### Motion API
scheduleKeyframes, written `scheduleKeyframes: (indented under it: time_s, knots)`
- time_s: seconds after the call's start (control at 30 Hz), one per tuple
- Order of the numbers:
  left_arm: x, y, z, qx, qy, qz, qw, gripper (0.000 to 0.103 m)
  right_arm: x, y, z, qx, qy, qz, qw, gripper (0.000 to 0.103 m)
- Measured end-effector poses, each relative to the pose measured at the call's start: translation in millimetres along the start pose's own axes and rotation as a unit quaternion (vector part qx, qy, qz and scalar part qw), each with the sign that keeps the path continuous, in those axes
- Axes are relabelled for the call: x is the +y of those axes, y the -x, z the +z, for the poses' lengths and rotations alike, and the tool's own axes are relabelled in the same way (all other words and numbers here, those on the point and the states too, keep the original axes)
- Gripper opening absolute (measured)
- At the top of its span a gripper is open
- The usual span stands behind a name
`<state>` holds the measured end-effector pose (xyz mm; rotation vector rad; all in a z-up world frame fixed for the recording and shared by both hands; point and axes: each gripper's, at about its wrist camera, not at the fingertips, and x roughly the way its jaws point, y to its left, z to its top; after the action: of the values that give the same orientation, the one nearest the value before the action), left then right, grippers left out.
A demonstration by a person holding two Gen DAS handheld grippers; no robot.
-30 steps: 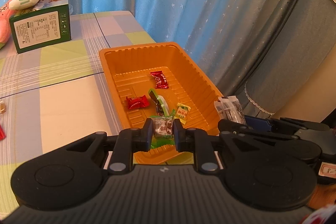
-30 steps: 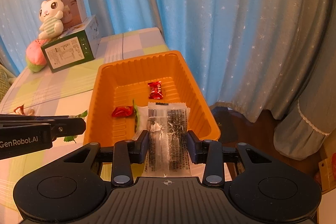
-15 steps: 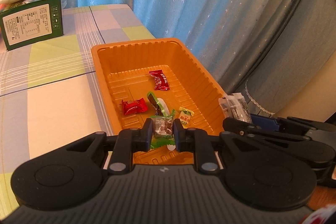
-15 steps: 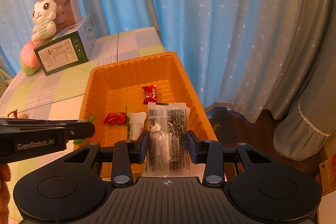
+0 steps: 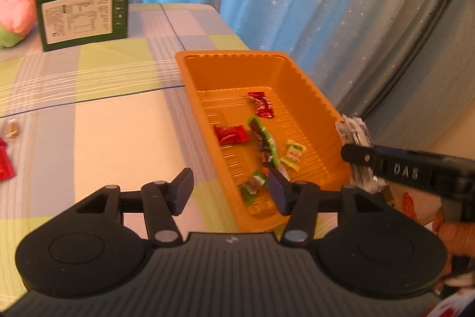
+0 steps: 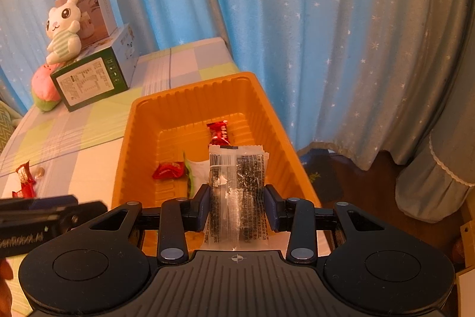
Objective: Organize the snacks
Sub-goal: 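Open the left tool to drop the green candy while the right tool drops the seed packet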
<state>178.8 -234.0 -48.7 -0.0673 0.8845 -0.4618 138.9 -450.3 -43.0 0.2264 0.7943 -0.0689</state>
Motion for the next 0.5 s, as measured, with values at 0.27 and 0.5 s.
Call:
scheduleKeyframes:
  time_s: [0.27, 0.5]
  knots:
    - [12, 20, -10, -0.018, 0.002, 0.016, 0.9997, 0.067, 0, -18, 12, 0.012, -0.024, 0.031, 0.999, 0.040]
    - [28, 42, -24, -0.024, 0.010, 0.031, 0.9992, 0.069, -3, 0, 5, -0.001, -0.044, 0.032, 0.998, 0.057]
